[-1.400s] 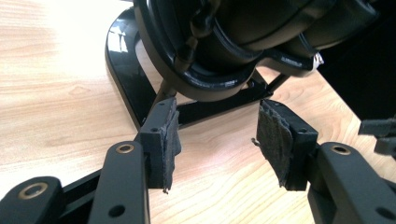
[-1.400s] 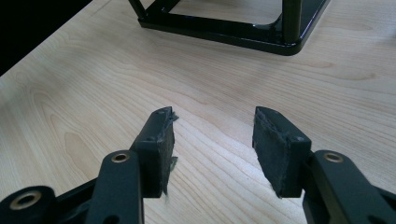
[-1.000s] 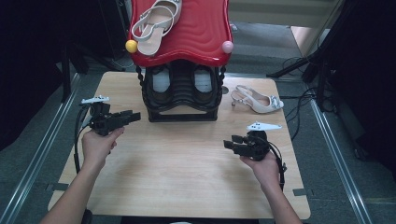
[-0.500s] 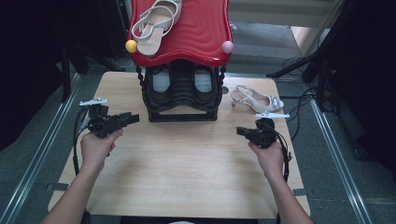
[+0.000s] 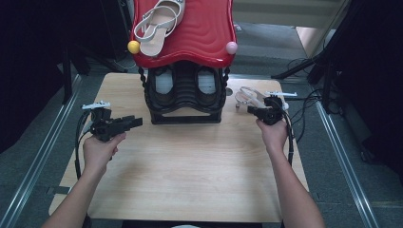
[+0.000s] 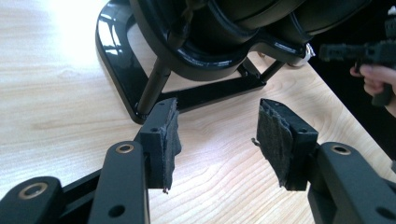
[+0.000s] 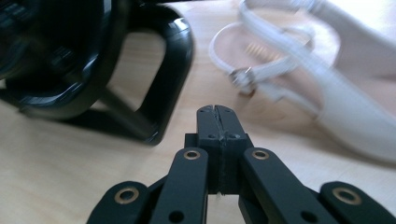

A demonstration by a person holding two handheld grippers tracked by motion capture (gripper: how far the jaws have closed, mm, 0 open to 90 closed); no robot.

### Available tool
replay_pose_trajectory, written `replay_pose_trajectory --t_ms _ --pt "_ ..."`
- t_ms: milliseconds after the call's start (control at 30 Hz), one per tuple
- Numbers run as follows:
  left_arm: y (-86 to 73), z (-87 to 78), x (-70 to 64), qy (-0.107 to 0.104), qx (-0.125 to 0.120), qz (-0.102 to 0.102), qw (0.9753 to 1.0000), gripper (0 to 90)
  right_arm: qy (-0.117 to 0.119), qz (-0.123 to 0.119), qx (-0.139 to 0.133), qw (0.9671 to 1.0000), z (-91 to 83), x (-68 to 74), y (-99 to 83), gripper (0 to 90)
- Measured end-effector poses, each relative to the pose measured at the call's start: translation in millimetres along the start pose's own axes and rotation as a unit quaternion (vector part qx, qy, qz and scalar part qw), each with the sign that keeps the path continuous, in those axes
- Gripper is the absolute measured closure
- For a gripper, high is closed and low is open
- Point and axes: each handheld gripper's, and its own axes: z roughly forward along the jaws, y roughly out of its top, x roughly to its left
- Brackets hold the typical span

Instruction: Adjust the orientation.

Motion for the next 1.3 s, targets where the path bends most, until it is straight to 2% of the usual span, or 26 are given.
replay_pose_trajectory --t_ms 67,167,233,333,433,533,567,633,700,833,933,1000,1067,1133,1300 --pt "-0.2 -0.2 0.6 -0.003 0.001 0.000 1.0000 48.7 -0.002 0.006 -0.003 1.0000 3.4 -3.7 7.3 90.0" --pt "-1.1 0.2 1.0 -0.005 0.002 -0.001 1.0000 48.7 -0.009 0.001 0.004 1.0000 9.8 -8.2 17.2 90.0" --pt "-1.7 0.8 0.7 -0.007 0.004 -0.002 1.0000 48.7 -0.018 0.006 0.011 0.9998 12.7 -13.0 24.5 90.0" --pt "-2.6 0.5 0.7 -0.009 0.005 -0.001 0.9999 48.7 -0.031 0.009 0.001 0.9995 14.7 -19.6 34.1 90.0" --pt "-3.2 0.2 0.6 -0.011 0.004 -0.001 0.9999 48.8 -0.031 0.028 -0.002 0.9991 20.0 -24.7 41.8 90.0" --pt "-3.9 -0.7 0.5 -0.012 0.002 -0.003 0.9999 48.8 -0.046 0.027 -0.003 0.9986 25.8 -25.9 47.2 90.0" --pt "-4.2 -1.3 0.6 -0.013 0.002 -0.002 0.9999 48.8 -0.050 0.028 -0.012 0.9983 27.5 -25.9 48.2 90.0" --pt "-5.6 -1.4 1.4 -0.016 0.003 -0.004 0.9999 48.7 -0.061 0.033 -0.022 0.9974 31.2 -27.5 48.8 90.0" --pt "-7.5 -0.8 1.2 -0.020 0.005 -0.007 0.9998 48.8 -0.067 0.036 -0.001 0.9971 39.1 -28.8 49.8 90.0" --pt "-10.2 -0.2 -2.4 -0.017 0.011 0.003 0.9998 48.8 -0.076 0.038 0.002 0.9964 49.7 -27.3 47.8 90.0" --pt "-11.9 -0.4 -1.4 -0.018 0.015 0.000 0.9997 48.8 -0.076 0.040 0.016 0.9961 53.8 -28.2 44.5 90.0" --pt "-13.0 -1.0 -1.1 -0.018 0.012 -0.004 0.9998 48.7 -0.074 0.042 0.028 0.9960 54.6 -29.8 41.2 90.0" --pt "-13.8 -1.8 -0.8 -0.018 0.012 -0.002 0.9998 48.8 -0.071 0.042 0.020 0.9964 52.8 -30.5 38.0 90.0" --pt "-14.2 -2.1 -0.9 -0.016 0.011 -0.005 0.9998 48.8 -0.073 0.037 0.034 0.9961 52.4 -31.2 33.9 90.0" --pt "-13.9 -1.3 -1.6 -0.018 0.013 -0.005 0.9997 48.8 -0.074 0.032 0.038 0.9960 47.6 -34.4 25.9 90.0"
